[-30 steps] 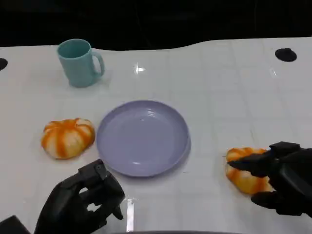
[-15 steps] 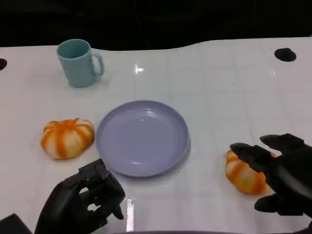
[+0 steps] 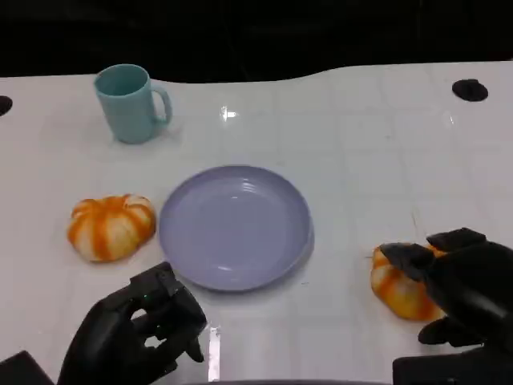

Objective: Grasp the bread from the table and place it into the plate.

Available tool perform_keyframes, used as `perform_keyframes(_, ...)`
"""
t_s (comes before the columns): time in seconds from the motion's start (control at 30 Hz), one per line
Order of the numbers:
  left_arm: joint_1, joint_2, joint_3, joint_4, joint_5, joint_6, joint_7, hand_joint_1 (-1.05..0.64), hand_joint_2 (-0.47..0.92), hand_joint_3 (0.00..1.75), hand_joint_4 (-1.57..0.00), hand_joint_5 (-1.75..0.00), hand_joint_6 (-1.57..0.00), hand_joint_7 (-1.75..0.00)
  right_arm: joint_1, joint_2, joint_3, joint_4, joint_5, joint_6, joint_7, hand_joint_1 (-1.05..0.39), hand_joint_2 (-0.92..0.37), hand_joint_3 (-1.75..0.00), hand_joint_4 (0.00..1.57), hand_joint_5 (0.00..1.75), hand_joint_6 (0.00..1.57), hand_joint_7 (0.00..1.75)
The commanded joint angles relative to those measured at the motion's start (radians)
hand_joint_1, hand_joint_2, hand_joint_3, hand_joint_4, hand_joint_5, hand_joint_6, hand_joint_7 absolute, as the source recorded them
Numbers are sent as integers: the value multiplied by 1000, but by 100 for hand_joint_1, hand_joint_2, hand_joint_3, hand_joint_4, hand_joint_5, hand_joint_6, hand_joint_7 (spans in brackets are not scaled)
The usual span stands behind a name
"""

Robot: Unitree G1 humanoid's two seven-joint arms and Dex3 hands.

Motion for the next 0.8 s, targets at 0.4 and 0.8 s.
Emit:
perform_keyframes(0.4,2,5,5,-6,-6,-4,4,-55,92,29,-67,-175,-61,-151,-161,12,85,378,62,-78,-309,-36,-91,-2,84,30,75,10)
perform_keyframes(0.8,-4,3,2,1,12,-11,10,-55,92,30,-65,-175,-59,-151,-233,7,89,571,170,-268,-570,-13,-84,-16,89,175,70,169)
